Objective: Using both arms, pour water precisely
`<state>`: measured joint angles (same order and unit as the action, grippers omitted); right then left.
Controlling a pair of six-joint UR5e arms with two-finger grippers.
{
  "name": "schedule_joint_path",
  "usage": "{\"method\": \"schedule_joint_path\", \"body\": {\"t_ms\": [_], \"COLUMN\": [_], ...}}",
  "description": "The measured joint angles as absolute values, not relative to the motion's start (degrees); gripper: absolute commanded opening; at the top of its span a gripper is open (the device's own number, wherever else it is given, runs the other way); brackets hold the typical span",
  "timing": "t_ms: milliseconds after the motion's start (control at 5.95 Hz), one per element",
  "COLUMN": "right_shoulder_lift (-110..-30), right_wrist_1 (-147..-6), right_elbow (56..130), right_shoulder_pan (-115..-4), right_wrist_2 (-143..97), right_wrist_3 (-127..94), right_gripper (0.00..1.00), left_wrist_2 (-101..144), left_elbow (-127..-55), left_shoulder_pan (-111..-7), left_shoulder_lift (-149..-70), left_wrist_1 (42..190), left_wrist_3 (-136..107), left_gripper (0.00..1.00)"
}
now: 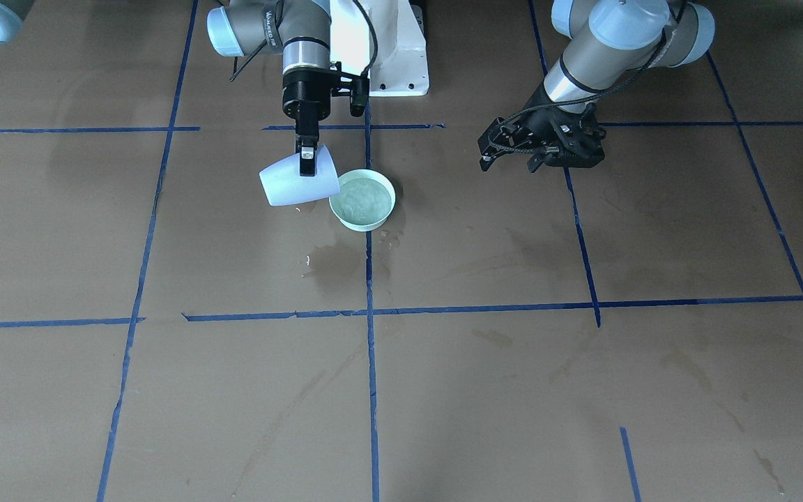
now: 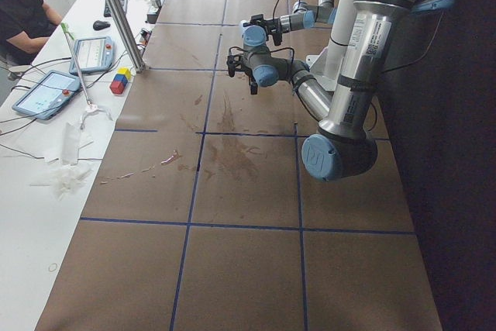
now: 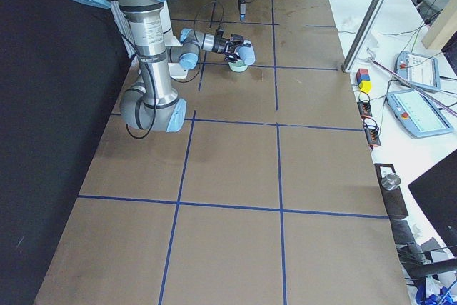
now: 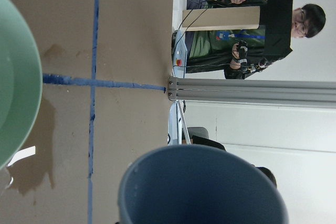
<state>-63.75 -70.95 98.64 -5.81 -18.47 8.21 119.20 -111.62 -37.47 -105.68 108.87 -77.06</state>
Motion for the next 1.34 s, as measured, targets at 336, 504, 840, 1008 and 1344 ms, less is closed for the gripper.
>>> {"method": "schedule_joint_path", "body": {"t_ms": [336,504,840,1008,1344], "right_shoulder_lift": [-64.1,-65.1,-71.9,-76.7,-85.8], "right_wrist_1": [-70.4,-70.3,-70.3,-70.3,-69.3], "right_elbow": [99.1,101.5,109.8,114.0,117.9], "right_shoulder_pan": [-6.2,-6.9,-7.9,-8.1,-8.6], "right_wrist_2": [-20.7,-24.4,-29.6,-31.0,-32.2], "right_wrist_3": [-11.2,-22.1,-42.7,-49.9,-59.3], "right_gripper": [0.0,0.0,0.0,0.0,0.0], "left_wrist_2": [119.2,119.0,118.7,118.6,118.6], "left_elbow": [-111.7,-111.7,-111.6,-111.6,-111.6], "left_shoulder_pan": [-37.4,-37.4,-37.2,-37.2,-37.2], "left_shoulder_lift": [-105.7,-105.7,-105.7,-105.7,-105.7], "left_wrist_1": [108.9,108.9,108.9,108.9,108.9], "left_wrist_3": [-77.1,-77.1,-77.2,-77.3,-77.3], "left_gripper": [1.0,1.0,1.0,1.0,1.0]}}
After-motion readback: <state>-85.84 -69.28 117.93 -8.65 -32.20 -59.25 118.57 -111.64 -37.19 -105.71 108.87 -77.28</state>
